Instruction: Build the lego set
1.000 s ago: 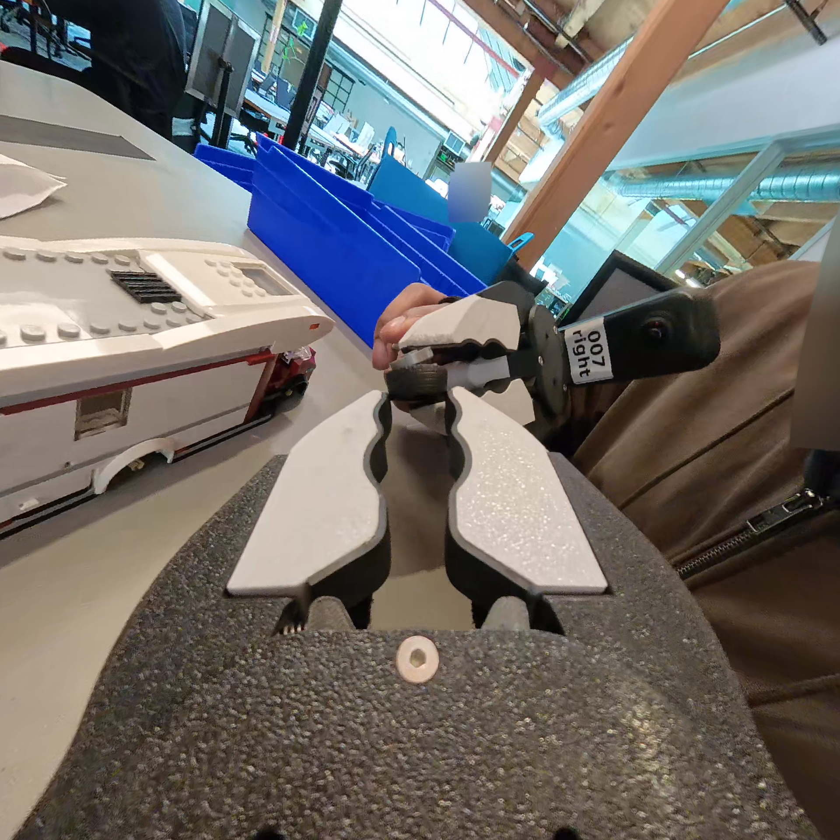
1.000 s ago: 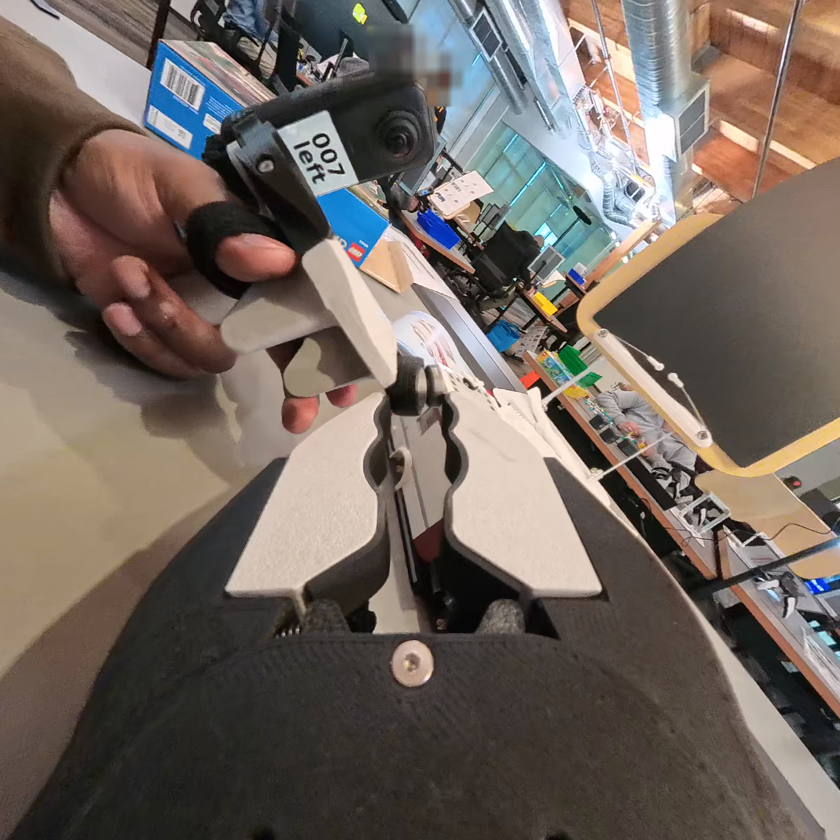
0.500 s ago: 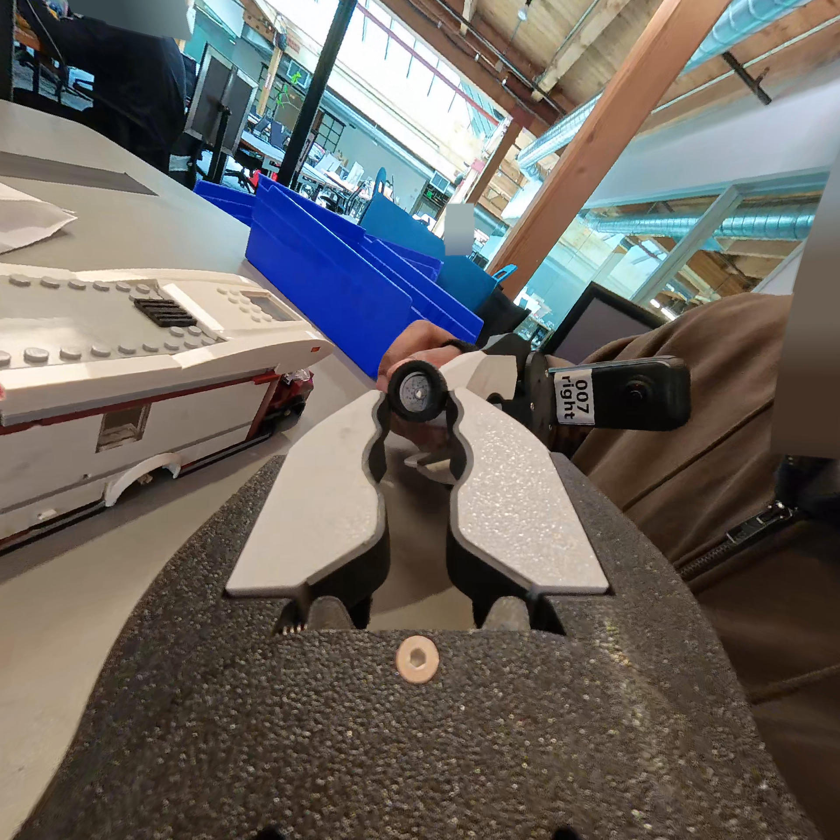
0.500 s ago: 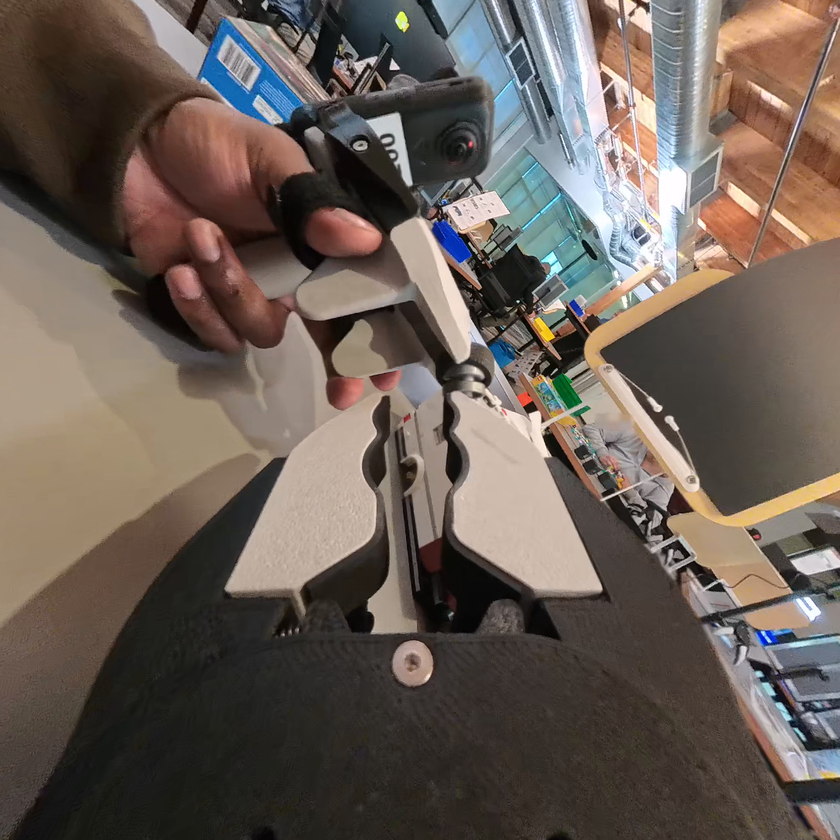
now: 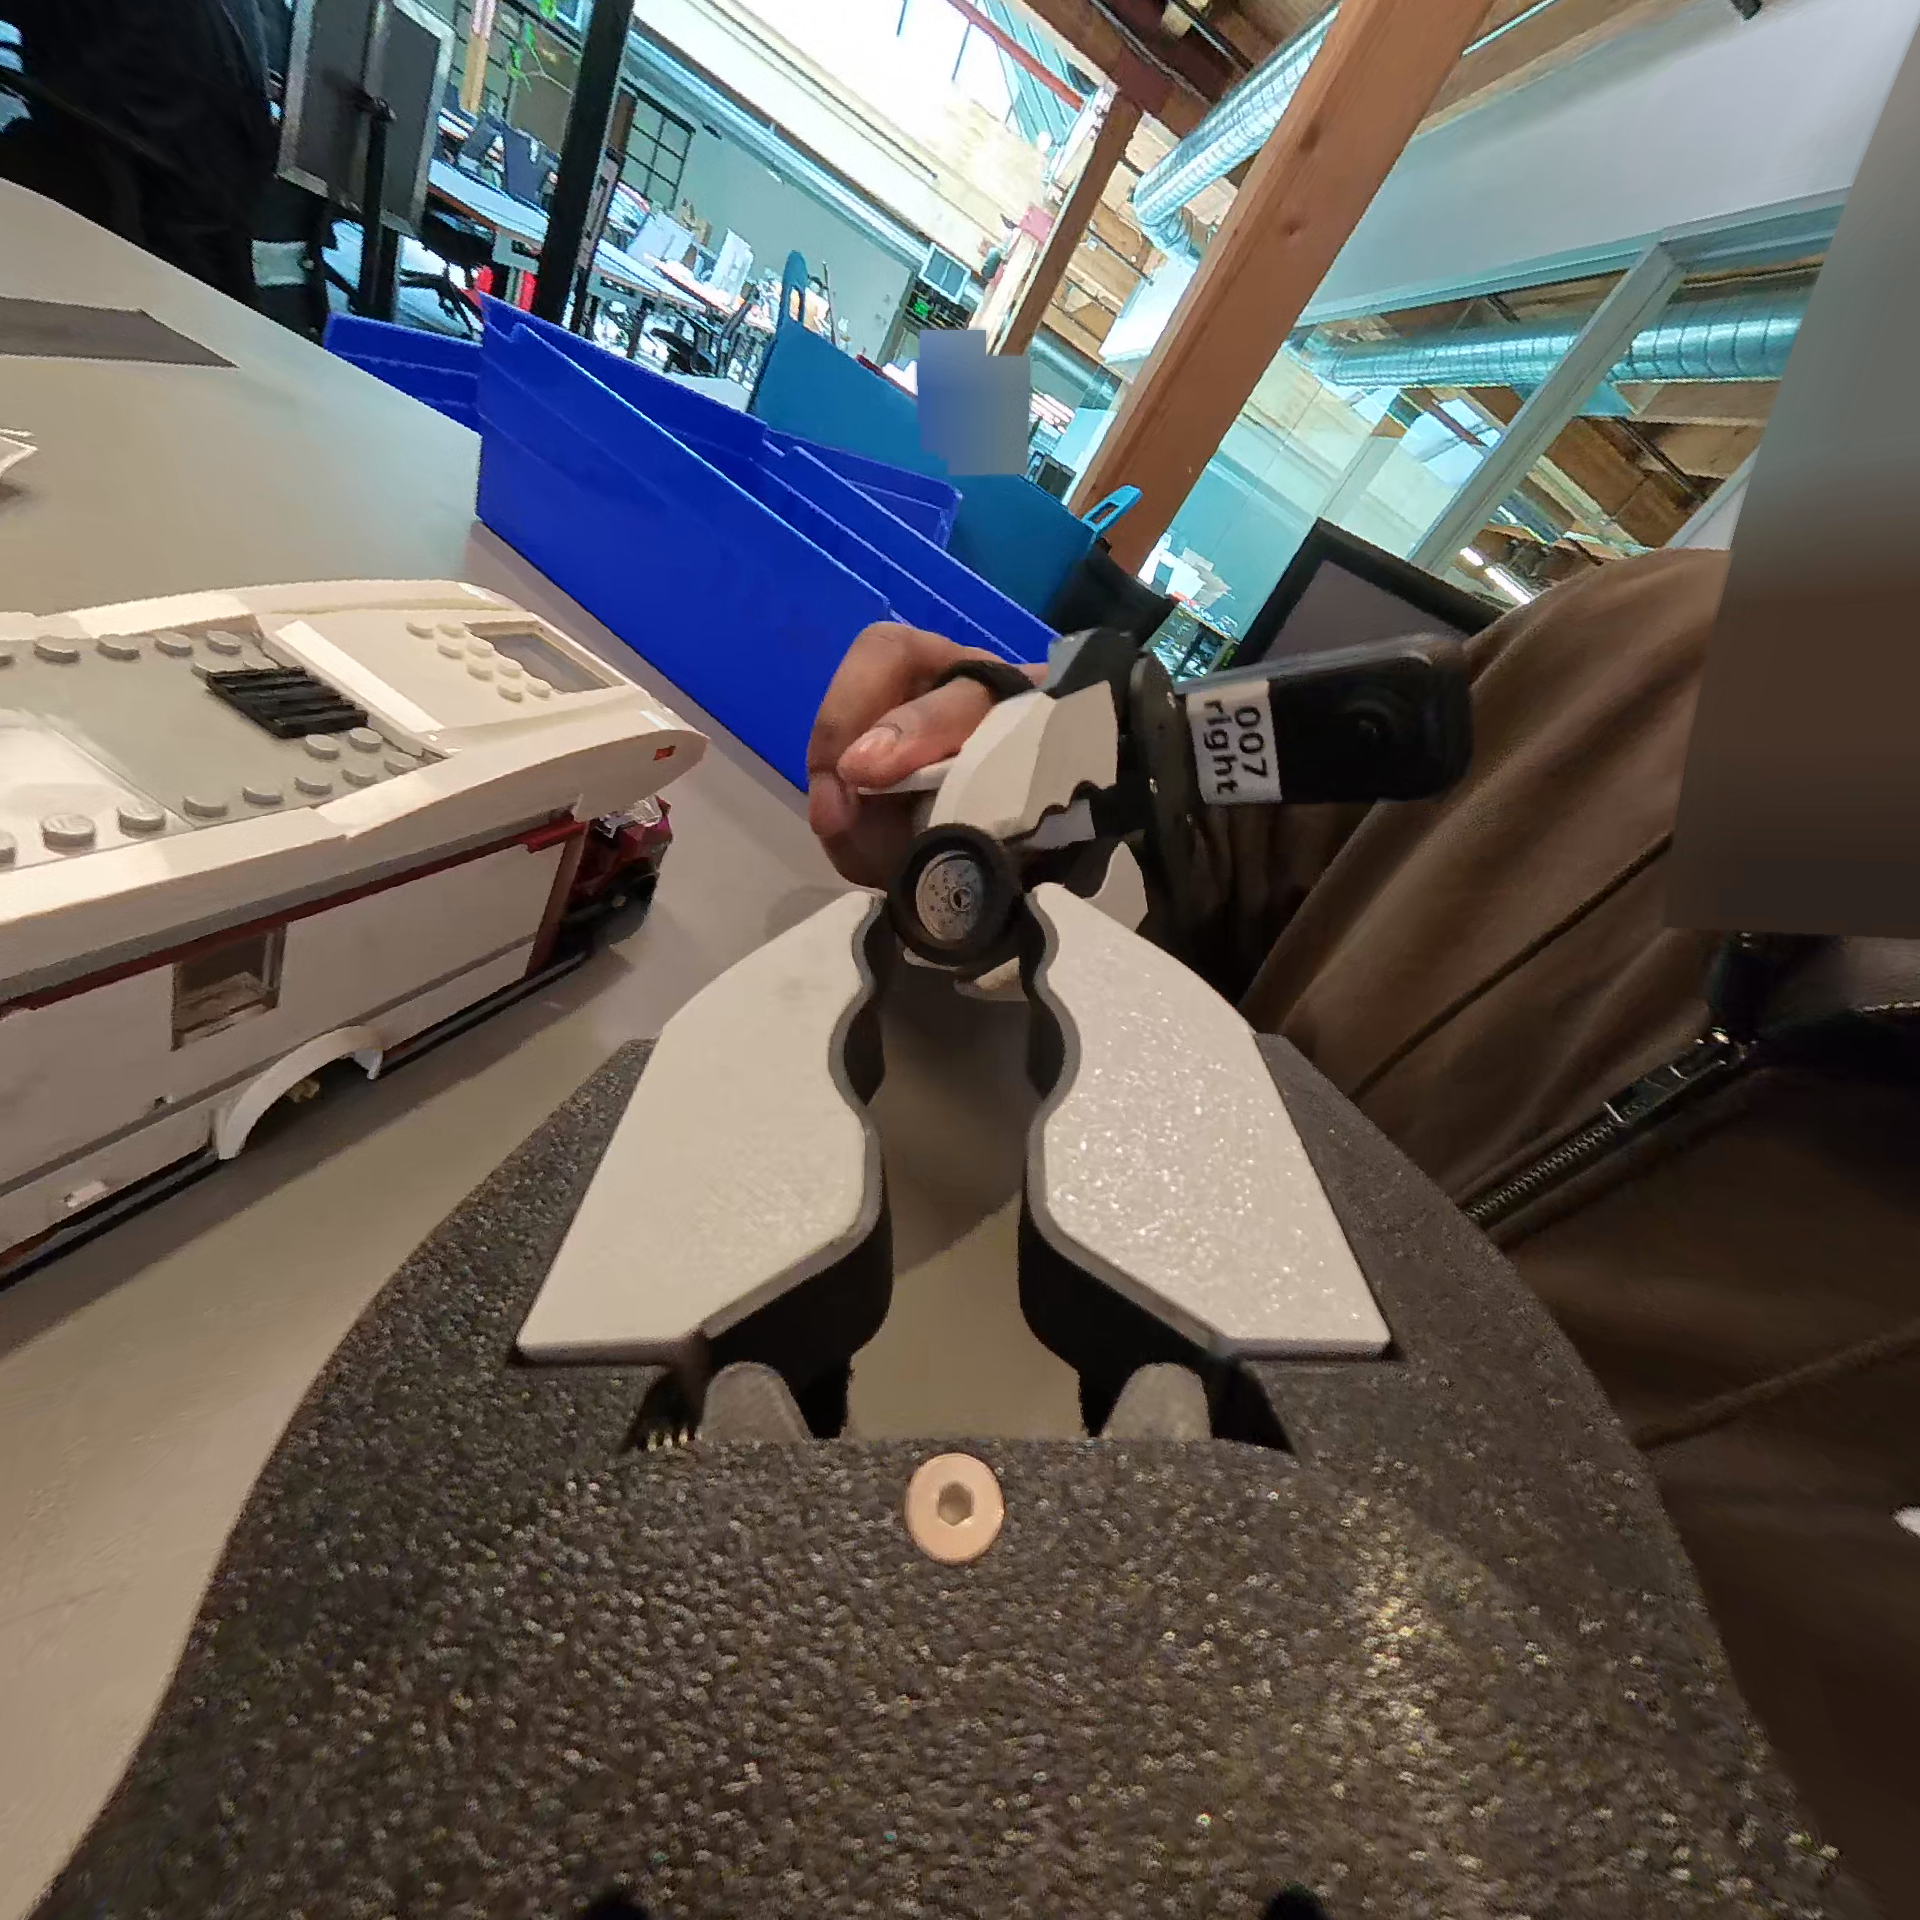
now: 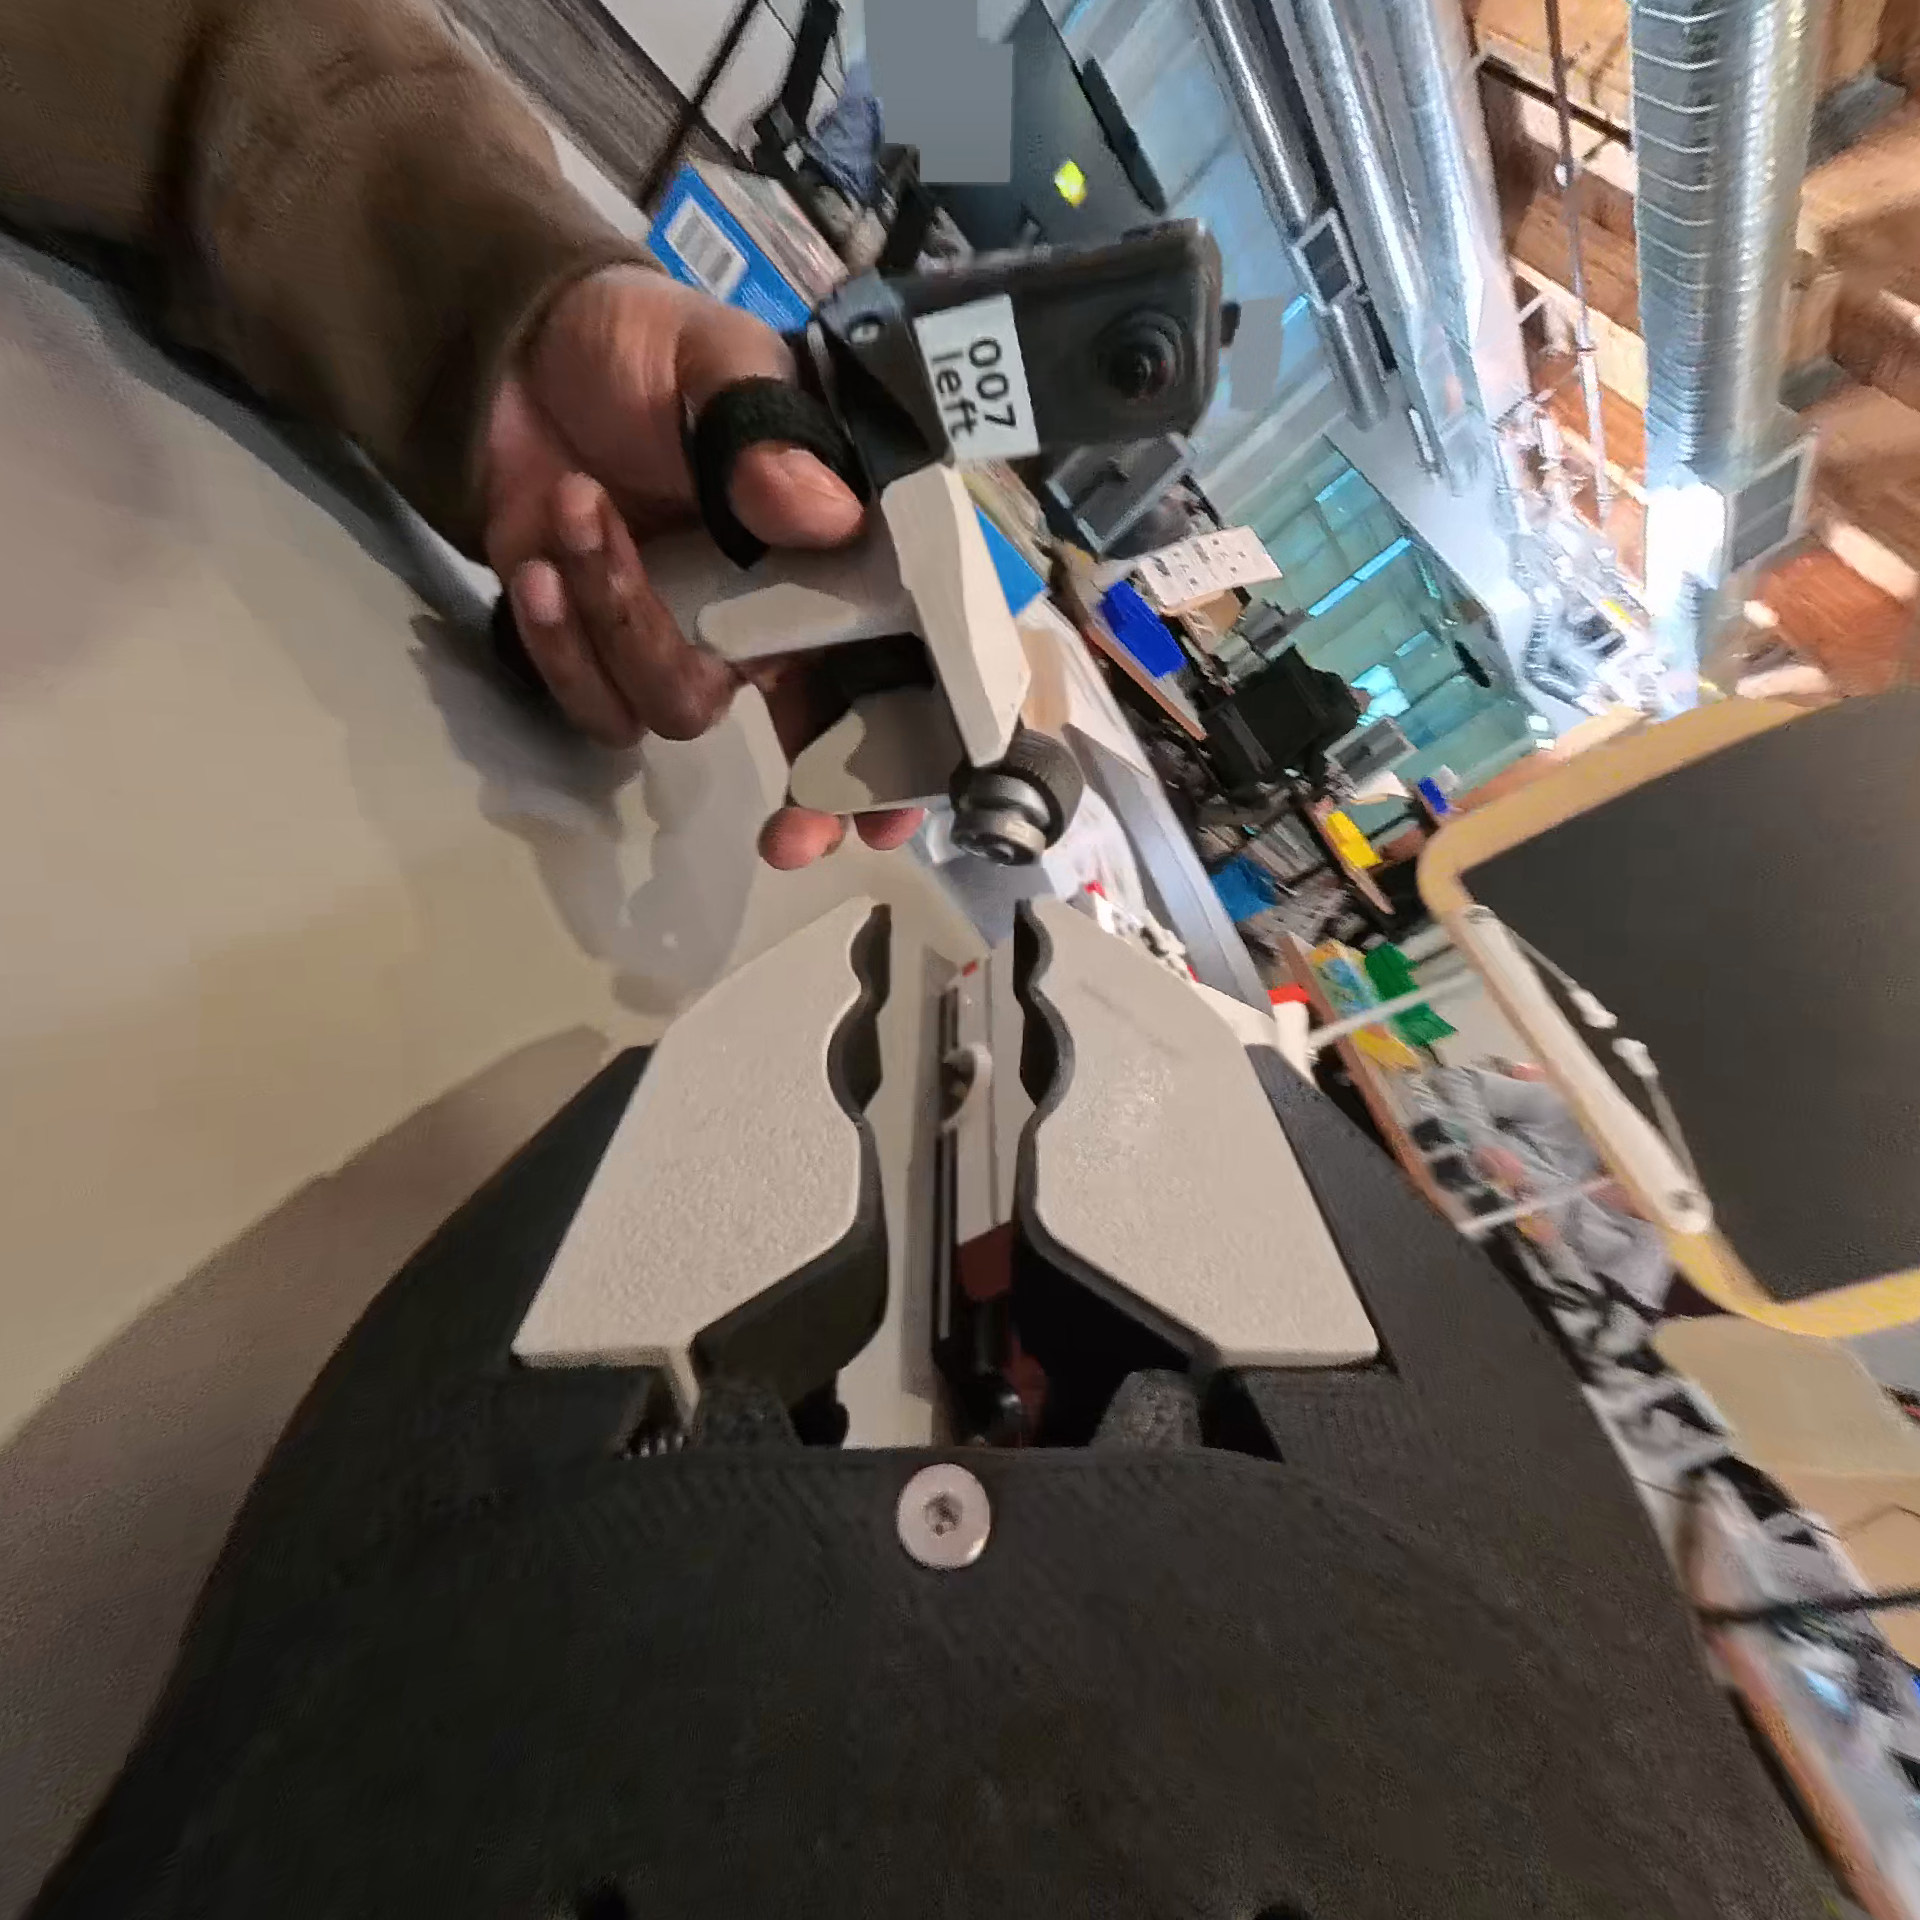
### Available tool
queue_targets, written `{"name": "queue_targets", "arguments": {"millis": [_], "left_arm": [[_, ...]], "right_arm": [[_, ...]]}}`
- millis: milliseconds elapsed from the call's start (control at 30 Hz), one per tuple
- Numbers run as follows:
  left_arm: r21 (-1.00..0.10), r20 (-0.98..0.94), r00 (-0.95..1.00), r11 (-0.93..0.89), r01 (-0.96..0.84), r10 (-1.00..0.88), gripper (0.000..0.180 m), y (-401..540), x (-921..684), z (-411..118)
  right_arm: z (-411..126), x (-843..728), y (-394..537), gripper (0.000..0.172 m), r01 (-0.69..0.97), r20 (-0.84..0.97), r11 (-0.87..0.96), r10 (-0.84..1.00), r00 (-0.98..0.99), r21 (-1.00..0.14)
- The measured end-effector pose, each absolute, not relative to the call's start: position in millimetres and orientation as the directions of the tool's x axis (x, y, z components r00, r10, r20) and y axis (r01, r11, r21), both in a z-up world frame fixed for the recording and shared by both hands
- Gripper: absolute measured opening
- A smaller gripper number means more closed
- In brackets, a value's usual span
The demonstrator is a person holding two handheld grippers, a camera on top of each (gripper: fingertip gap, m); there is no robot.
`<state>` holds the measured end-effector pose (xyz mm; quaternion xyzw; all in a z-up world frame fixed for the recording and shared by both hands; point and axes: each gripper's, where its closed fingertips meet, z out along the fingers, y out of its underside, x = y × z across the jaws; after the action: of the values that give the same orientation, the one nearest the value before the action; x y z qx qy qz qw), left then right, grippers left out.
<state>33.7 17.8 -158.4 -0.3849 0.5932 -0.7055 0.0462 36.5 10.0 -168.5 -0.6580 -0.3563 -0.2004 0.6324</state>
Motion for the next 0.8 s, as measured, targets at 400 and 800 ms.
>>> {"name": "queue_targets", "arguments": {"millis": [400,800], "left_arm": [[-0.752,0.659,-0.688,-0.241,-0.613,-0.304,0.024,-15.7,15.8,-174.8],[-0.629,0.772,-0.622,-0.294,-0.72,-0.13,0.023,-22.9,9.7,-168.4]], "right_arm": [[-172.9,11.6,1.0,0.028,0.534,0.507,0.081,0.457,0.731,-0.842],[-173.1,10.4,-4.0,0.032,0.506,0.474,0.087,0.513,0.716,-0.858]]}}
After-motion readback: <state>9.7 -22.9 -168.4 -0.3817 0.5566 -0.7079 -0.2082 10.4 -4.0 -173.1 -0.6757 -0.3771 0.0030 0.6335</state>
